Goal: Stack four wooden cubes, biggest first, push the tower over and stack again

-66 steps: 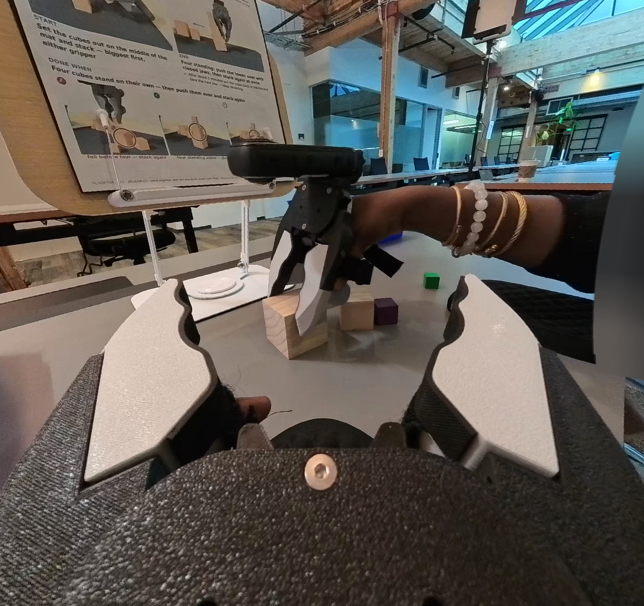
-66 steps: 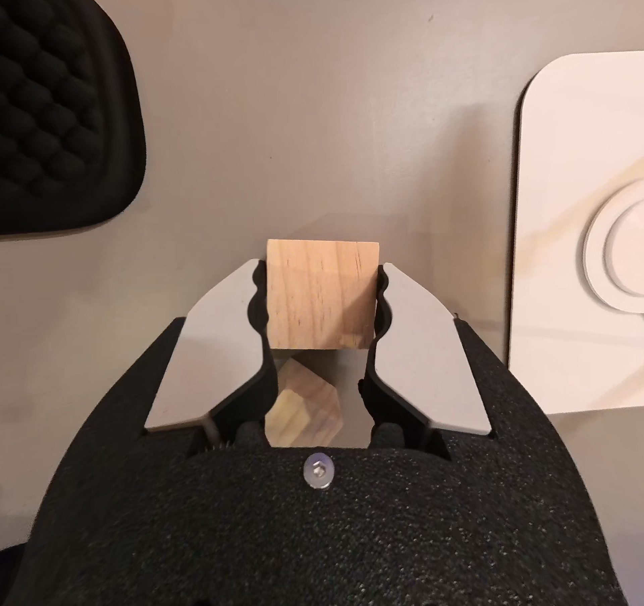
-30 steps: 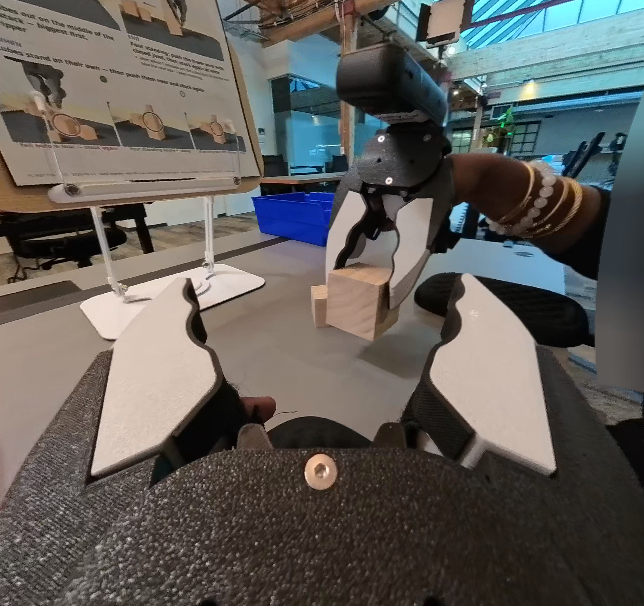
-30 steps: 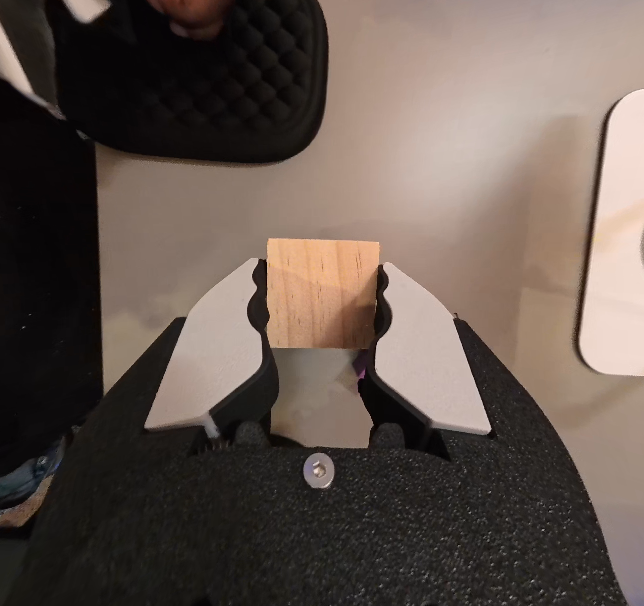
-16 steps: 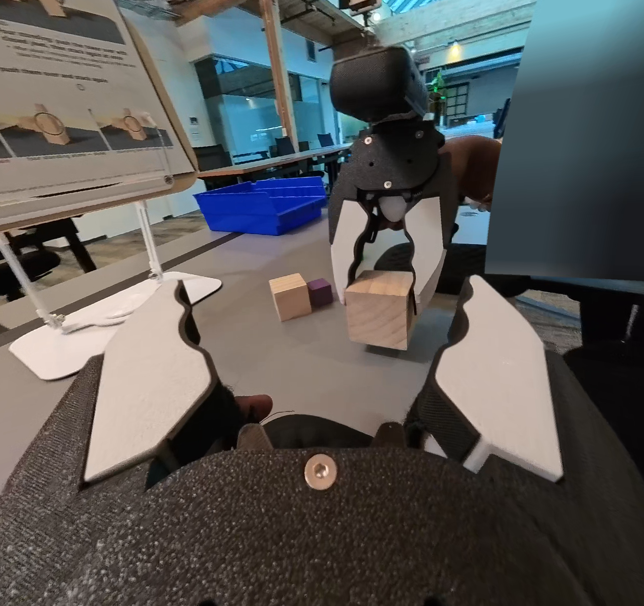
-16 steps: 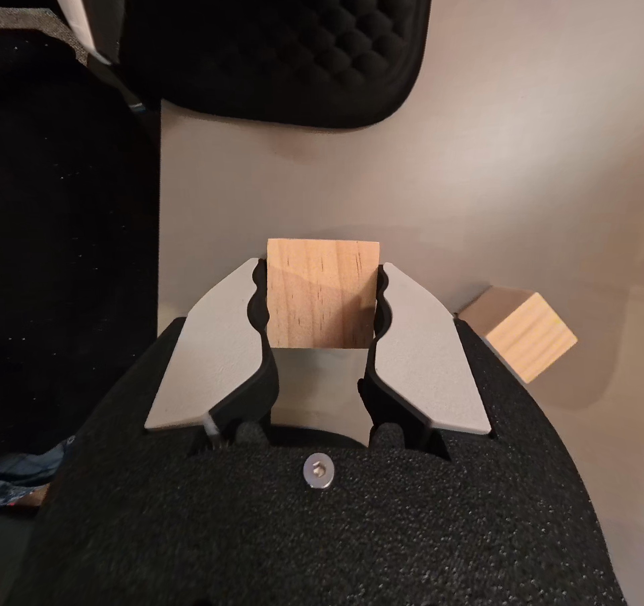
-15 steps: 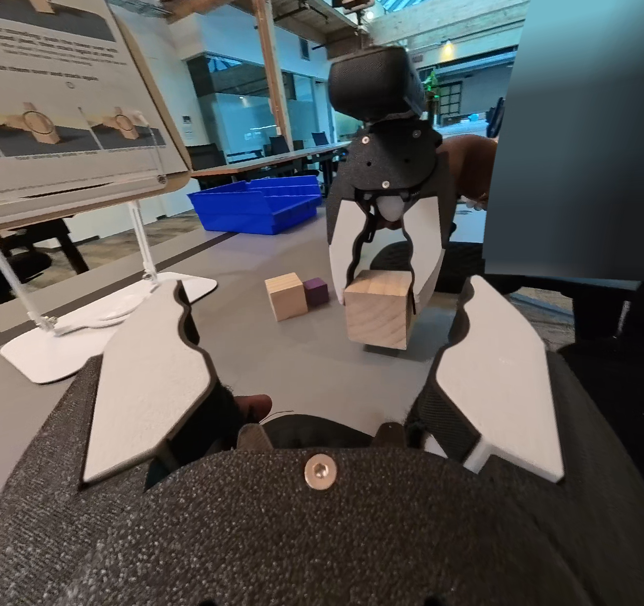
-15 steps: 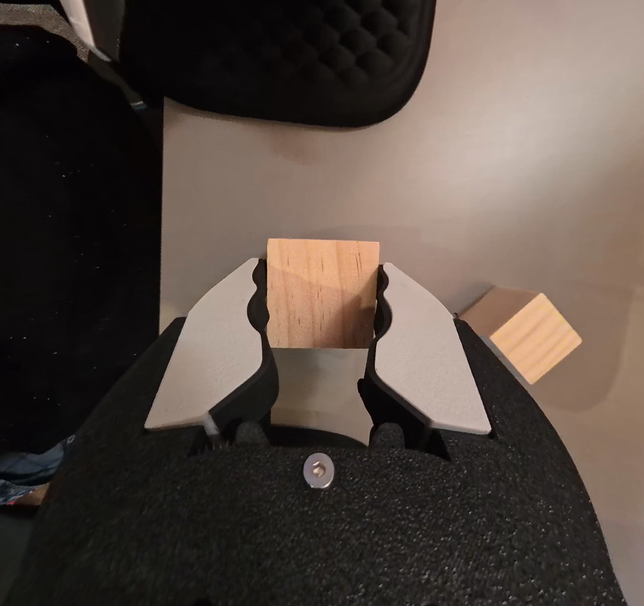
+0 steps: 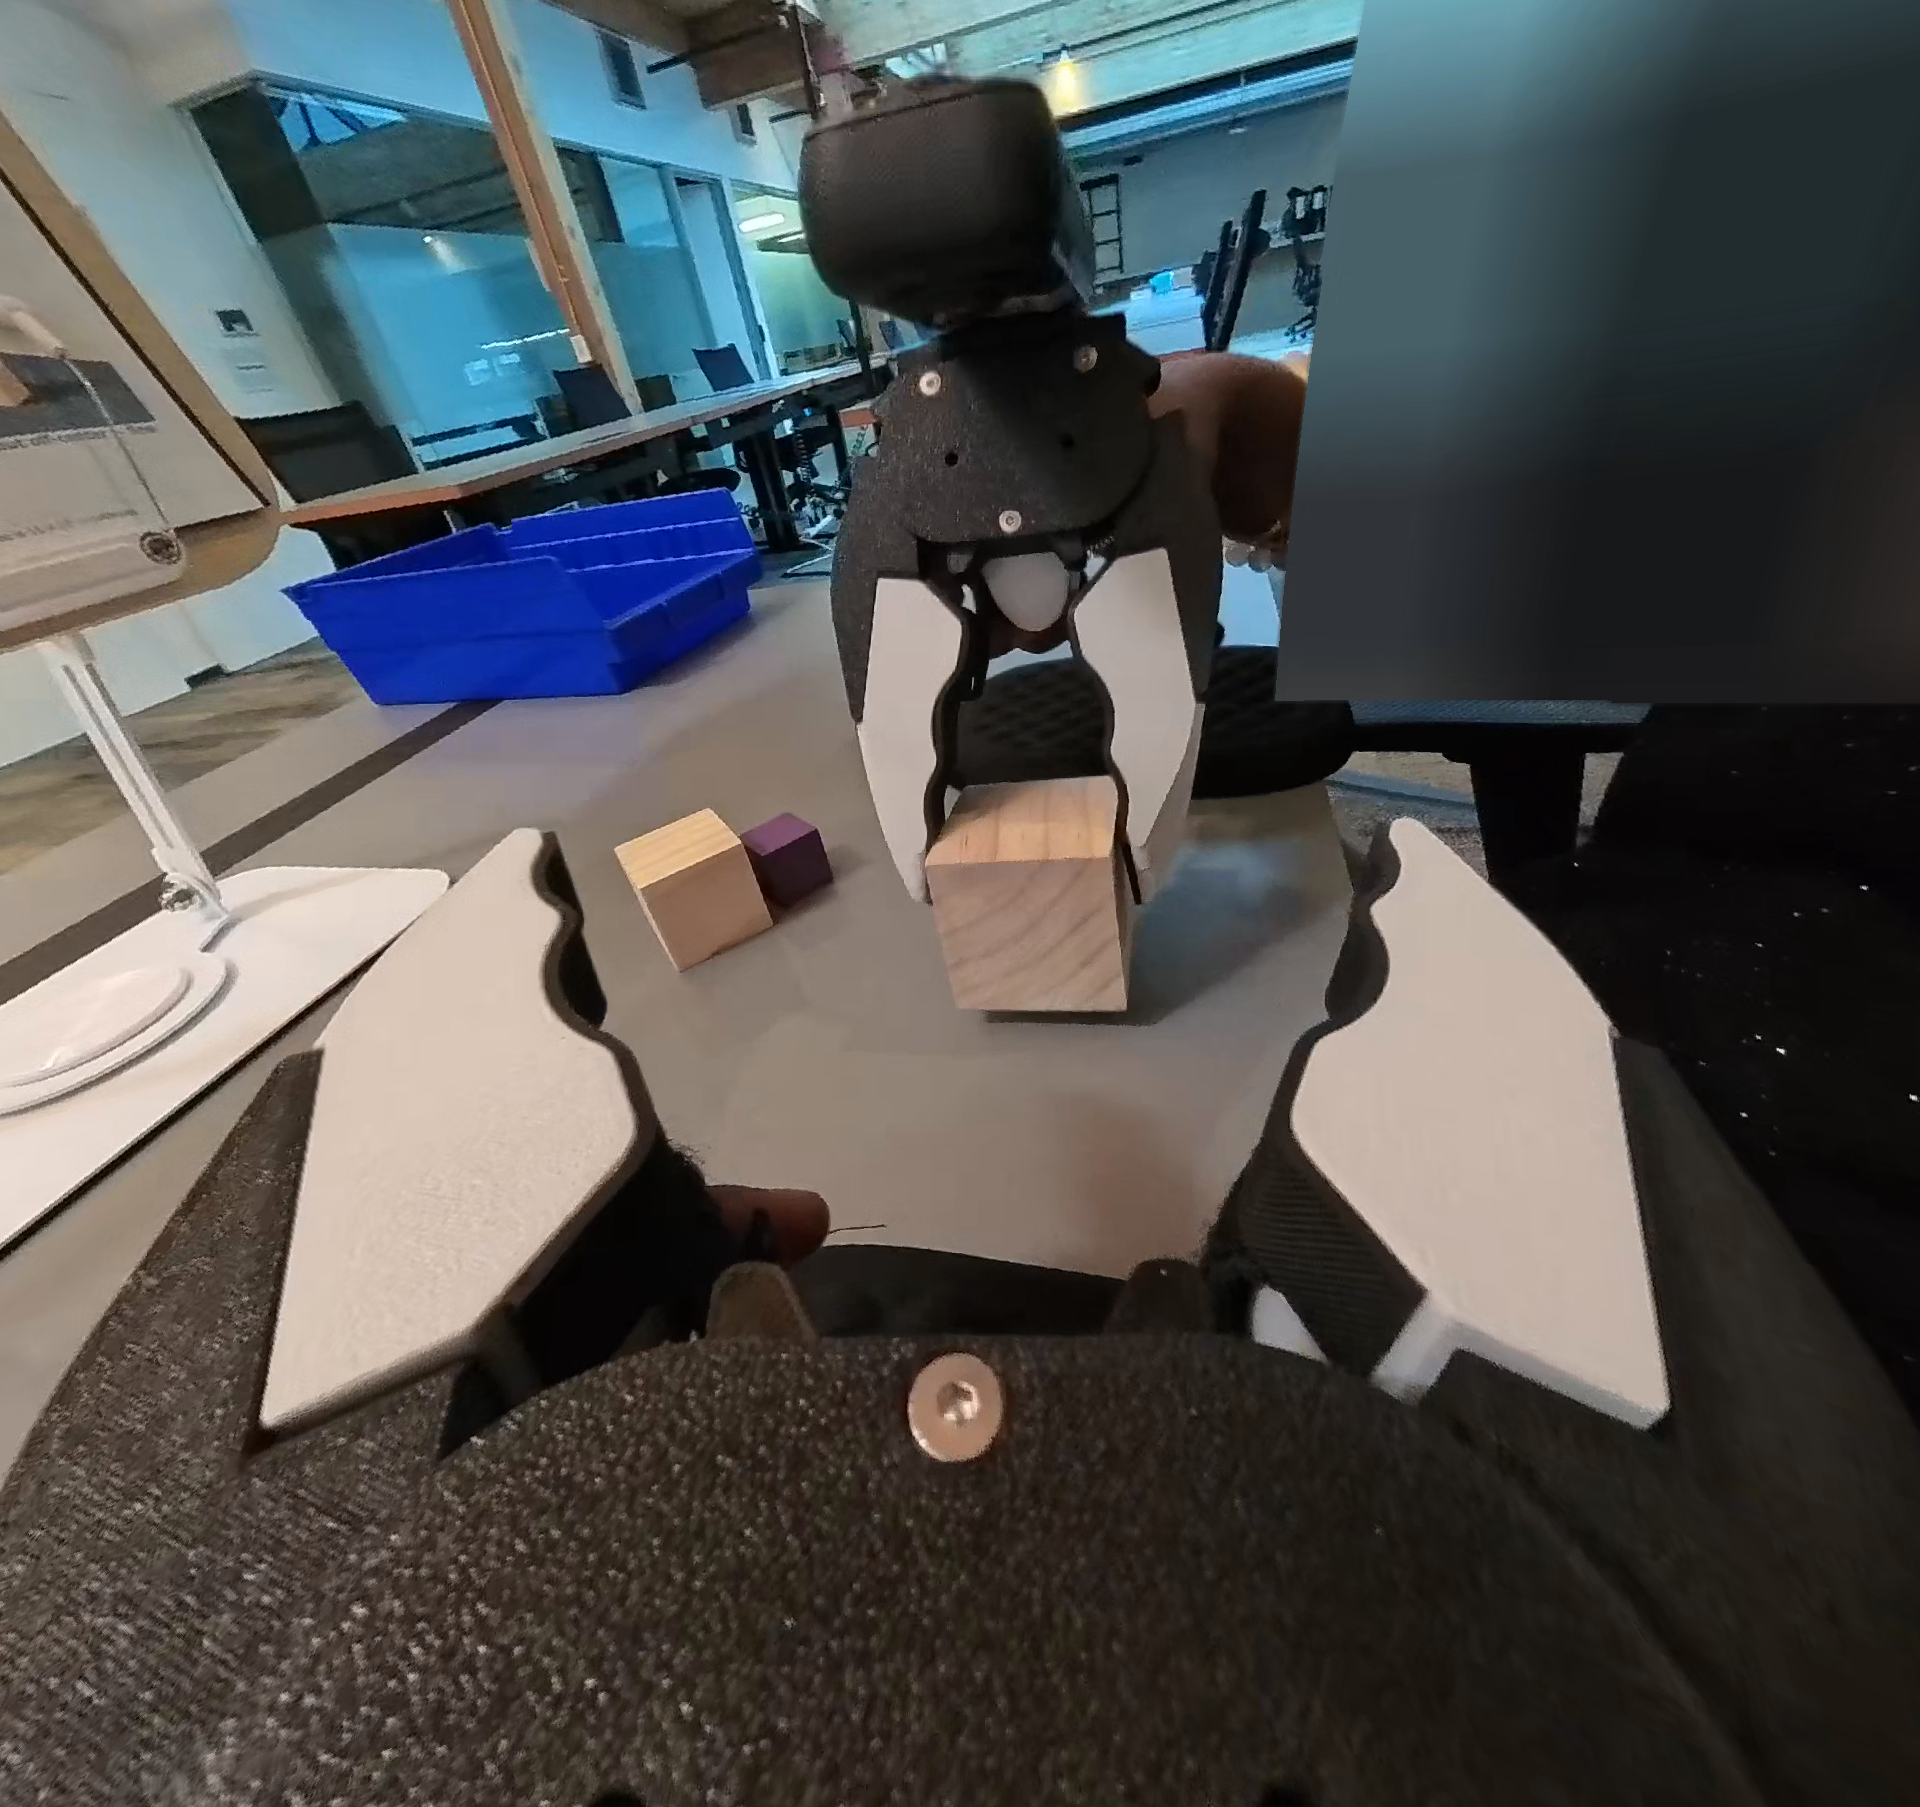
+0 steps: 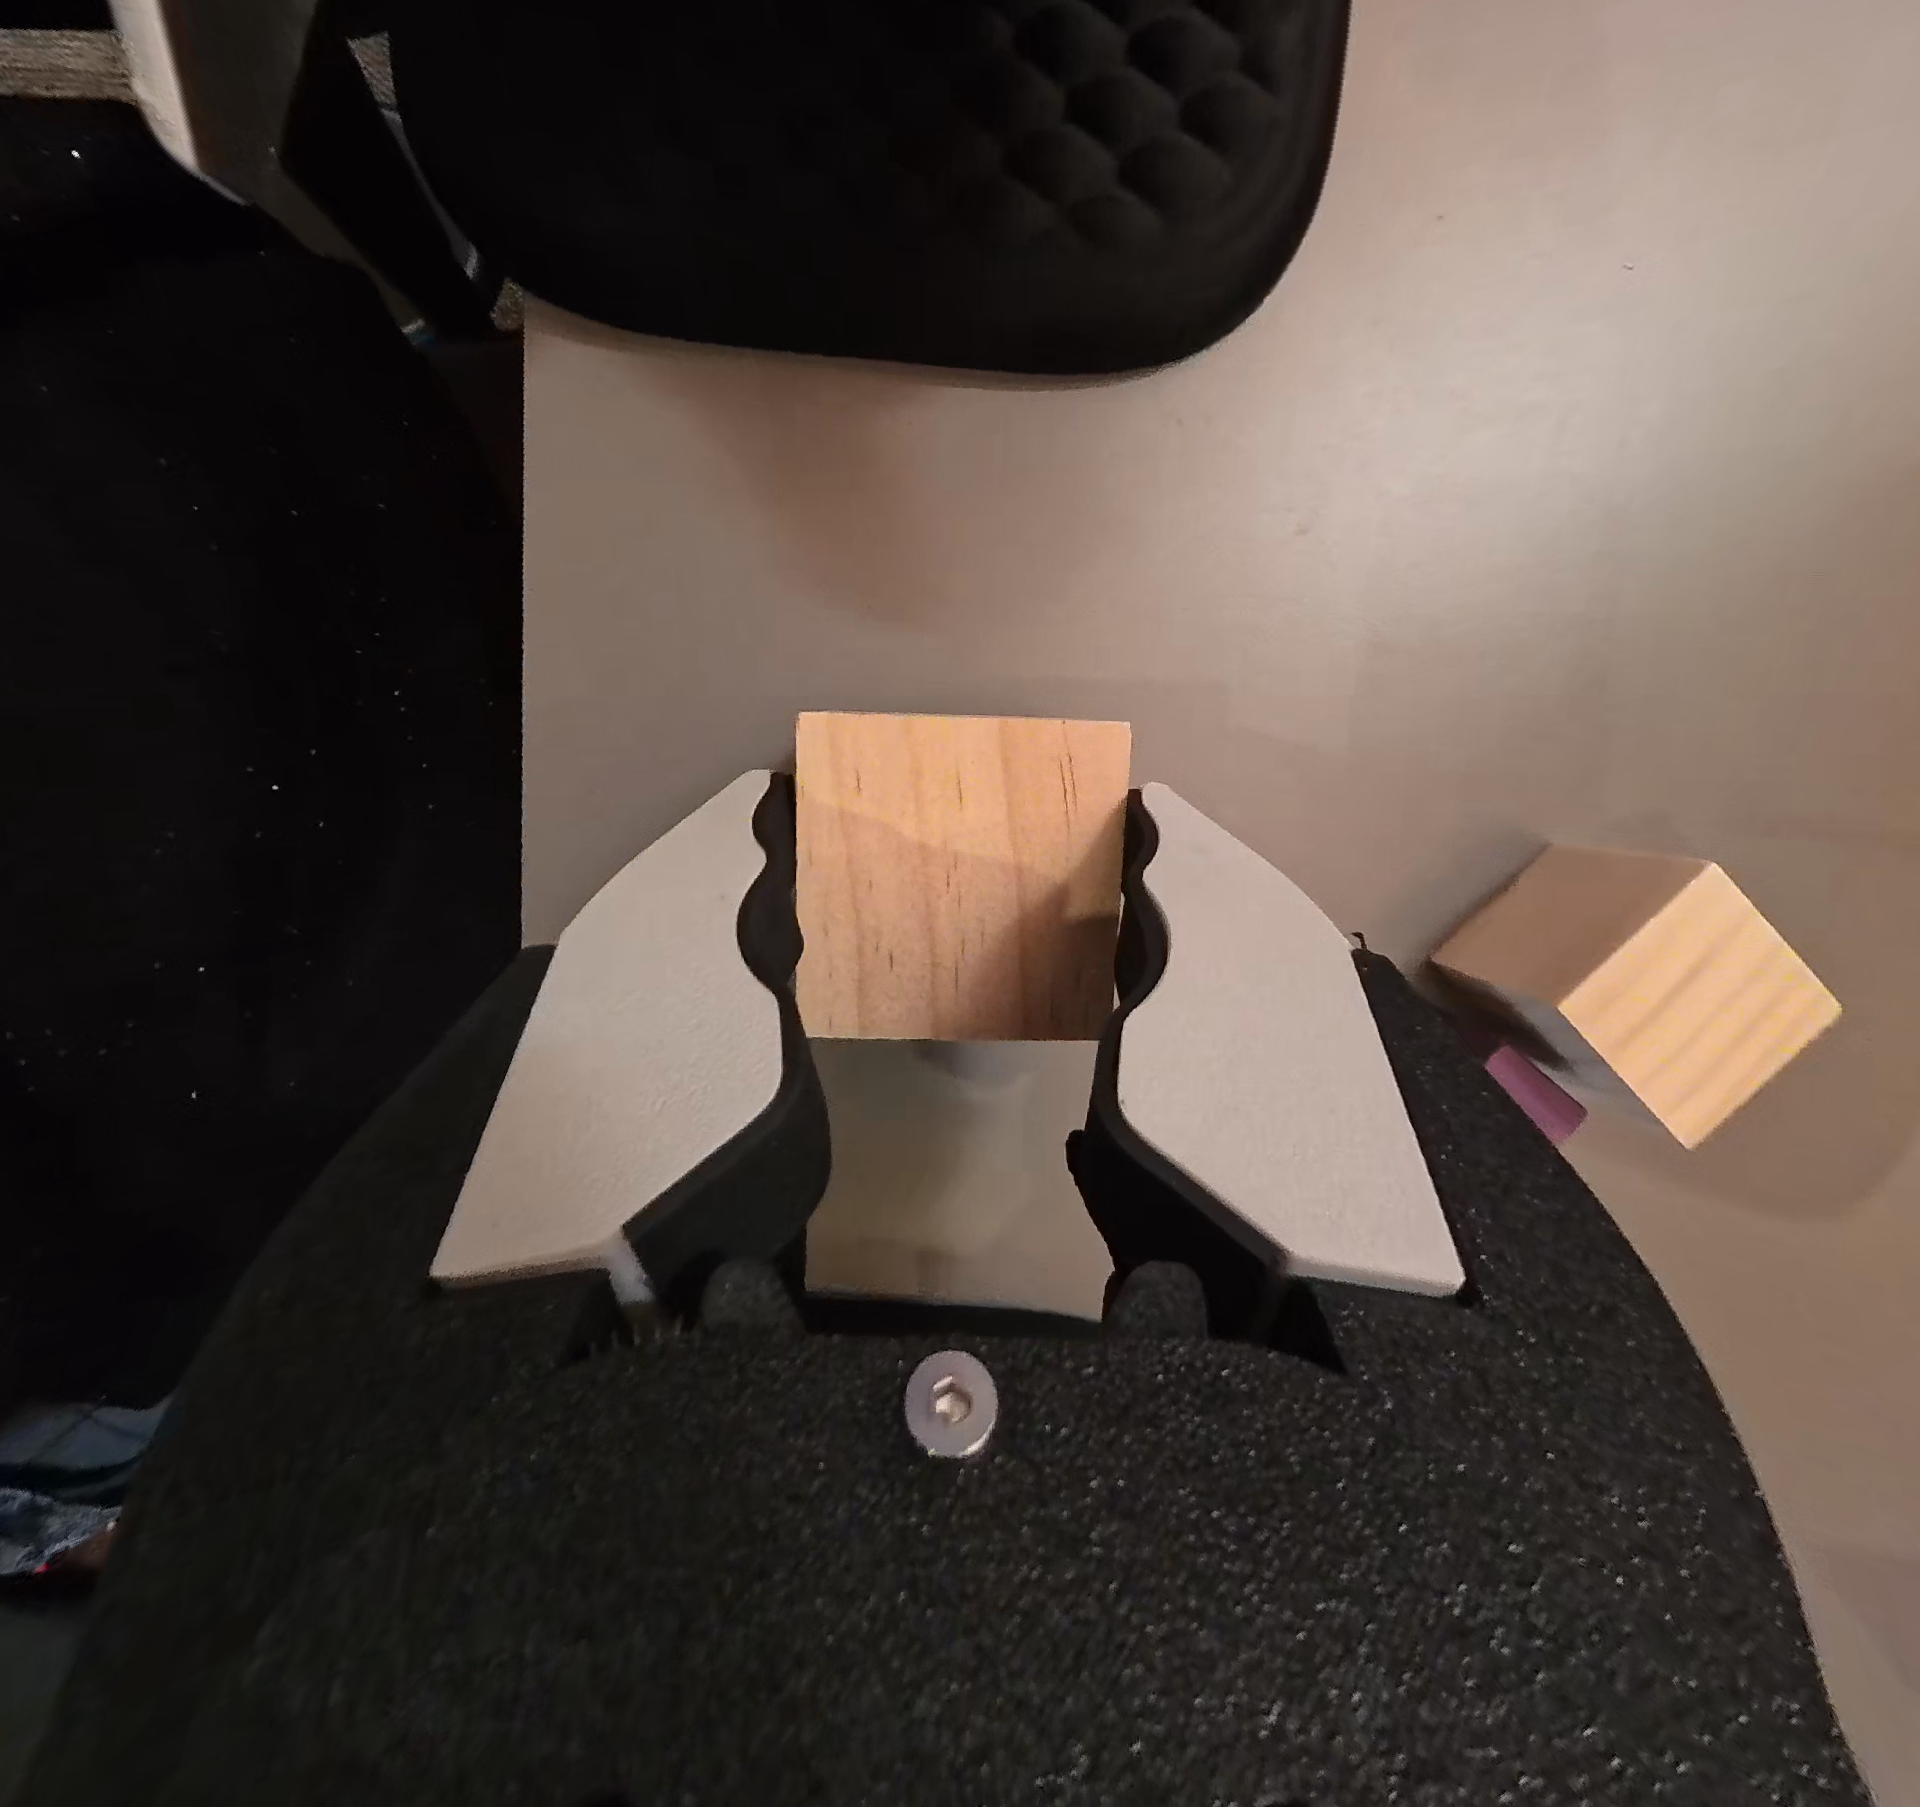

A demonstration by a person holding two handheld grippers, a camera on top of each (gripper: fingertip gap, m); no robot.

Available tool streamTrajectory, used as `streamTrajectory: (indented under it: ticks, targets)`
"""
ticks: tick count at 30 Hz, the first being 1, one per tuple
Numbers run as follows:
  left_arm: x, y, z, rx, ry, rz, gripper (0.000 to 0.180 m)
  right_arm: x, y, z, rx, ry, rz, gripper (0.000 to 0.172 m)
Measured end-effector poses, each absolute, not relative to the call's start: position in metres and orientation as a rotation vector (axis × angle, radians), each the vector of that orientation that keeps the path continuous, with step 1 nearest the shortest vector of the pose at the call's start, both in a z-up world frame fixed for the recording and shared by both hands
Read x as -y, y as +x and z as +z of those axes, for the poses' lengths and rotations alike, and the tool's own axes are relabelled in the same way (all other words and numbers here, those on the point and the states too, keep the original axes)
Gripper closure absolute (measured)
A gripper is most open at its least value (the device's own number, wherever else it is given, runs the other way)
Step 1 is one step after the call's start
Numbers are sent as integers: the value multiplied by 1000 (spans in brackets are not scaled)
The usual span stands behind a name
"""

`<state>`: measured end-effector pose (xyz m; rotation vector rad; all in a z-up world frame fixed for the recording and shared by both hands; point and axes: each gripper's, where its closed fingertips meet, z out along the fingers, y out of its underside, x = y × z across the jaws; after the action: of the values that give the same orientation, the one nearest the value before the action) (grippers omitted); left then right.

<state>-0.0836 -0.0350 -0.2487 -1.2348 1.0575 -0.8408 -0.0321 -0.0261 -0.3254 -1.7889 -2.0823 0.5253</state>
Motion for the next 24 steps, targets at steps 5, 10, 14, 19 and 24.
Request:
streamTrajectory:
  ticks: [5,10,14,19,24]
  targets:
    - [36,-83,-249,-1063,-1234,-847,45,28,-35,-330,2066,-1796,554,113]
    - [36,-82,-250,-1072,-1236,-846,45,28,-37,-331,2055,-1790,562,113]
    - [36,-83,-249,-1063,-1235,-852,46,27,-36,-331,2049,-1786,568,113]
    - [36,-83,-249,-1066,-1234,-852,46,27,-40,-315,1984,-1766,667,111]
    - [35,-84,-248,-1058,-1234,-855,46,15,-41,-292,1920,-1701,637,98]
